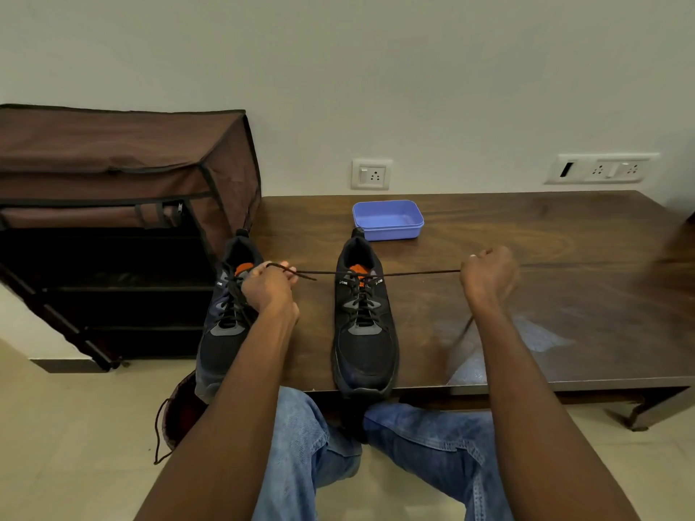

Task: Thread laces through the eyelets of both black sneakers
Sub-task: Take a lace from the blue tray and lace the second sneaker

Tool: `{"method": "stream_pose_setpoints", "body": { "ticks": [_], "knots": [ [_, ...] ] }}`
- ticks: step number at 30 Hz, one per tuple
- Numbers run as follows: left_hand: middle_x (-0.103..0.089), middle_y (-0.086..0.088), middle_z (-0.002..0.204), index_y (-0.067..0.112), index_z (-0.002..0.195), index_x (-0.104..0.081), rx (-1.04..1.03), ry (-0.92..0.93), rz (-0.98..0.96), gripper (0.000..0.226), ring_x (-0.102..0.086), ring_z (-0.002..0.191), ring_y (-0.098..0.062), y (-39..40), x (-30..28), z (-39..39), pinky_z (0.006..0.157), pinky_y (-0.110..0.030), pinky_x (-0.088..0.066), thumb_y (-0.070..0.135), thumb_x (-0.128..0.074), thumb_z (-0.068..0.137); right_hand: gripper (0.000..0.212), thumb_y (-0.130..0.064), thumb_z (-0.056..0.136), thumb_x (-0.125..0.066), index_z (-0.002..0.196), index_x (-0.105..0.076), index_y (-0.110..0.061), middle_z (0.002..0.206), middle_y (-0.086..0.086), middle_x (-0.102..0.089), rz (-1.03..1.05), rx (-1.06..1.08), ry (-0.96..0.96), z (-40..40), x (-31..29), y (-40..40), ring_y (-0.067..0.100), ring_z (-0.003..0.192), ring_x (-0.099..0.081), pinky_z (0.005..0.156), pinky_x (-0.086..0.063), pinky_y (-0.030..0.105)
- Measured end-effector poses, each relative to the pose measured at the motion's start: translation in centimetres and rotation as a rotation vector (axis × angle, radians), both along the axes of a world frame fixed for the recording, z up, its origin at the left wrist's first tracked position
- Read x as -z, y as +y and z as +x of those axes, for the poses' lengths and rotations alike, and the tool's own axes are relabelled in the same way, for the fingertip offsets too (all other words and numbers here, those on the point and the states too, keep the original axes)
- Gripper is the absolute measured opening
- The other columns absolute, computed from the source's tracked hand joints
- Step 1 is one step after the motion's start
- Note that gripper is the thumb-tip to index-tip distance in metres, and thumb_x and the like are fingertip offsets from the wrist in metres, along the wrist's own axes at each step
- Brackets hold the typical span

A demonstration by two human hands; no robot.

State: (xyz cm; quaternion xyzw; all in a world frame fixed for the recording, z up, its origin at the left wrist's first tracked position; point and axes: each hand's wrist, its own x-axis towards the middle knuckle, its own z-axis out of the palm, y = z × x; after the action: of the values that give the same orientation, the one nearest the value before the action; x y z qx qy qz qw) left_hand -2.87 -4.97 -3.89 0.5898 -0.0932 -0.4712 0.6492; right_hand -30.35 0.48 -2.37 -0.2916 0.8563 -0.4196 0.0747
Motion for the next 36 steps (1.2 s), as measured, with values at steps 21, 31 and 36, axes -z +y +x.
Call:
{"method": "stream_pose_setpoints", "body": {
  "ticks": [21, 31, 36],
  "knots": [
    [-0.068, 0.009, 0.077, 0.023, 0.082, -0.07, 0.856, -1.051, -0.192, 0.013, -0.062, 0.073, -0.004, 1.9, 1.1, -2.7, 0.059, -0.012, -0.043, 0.024, -0.067, 0.095, 0.02, -0.014, 0.095, -0.057, 0.077, -0.064, -0.018, 0.077, 0.001, -0.065, 0.325, -0.686, 0.16, 8.6, 0.6, -0.6, 0.02, 0.08, -0.063, 0.082, -0.054, 0.04],
    [-0.053, 0.0, 0.063, 0.012, 0.069, -0.06, 0.726, -0.713, -0.146, 0.028, -0.046, 0.061, -0.009, 1.7, 0.7, -2.5, 0.06, -0.023, -0.038, 0.024, -0.067, 0.093, 0.026, -0.018, 0.094, -0.06, 0.07, -0.057, -0.009, 0.064, 0.002, -0.05, 0.141, -0.636, -0.313, 7.0, -0.7, -0.4, 0.014, 0.063, -0.043, 0.063, -0.036, 0.032],
    [-0.075, -0.013, 0.088, -0.001, 0.084, -0.065, 0.699, -0.213, -0.326, 0.028, -0.07, 0.086, -0.022, 2.0, -0.2, -3.8, 0.084, -0.03, -0.057, 0.025, -0.065, 0.095, 0.036, -0.032, 0.095, -0.064, 0.09, -0.072, 0.003, 0.084, 0.008, -0.071, -0.221, -0.682, -0.781, 7.6, -0.5, -0.4, 0.014, 0.077, -0.062, 0.079, -0.048, 0.029]
  ]
}}
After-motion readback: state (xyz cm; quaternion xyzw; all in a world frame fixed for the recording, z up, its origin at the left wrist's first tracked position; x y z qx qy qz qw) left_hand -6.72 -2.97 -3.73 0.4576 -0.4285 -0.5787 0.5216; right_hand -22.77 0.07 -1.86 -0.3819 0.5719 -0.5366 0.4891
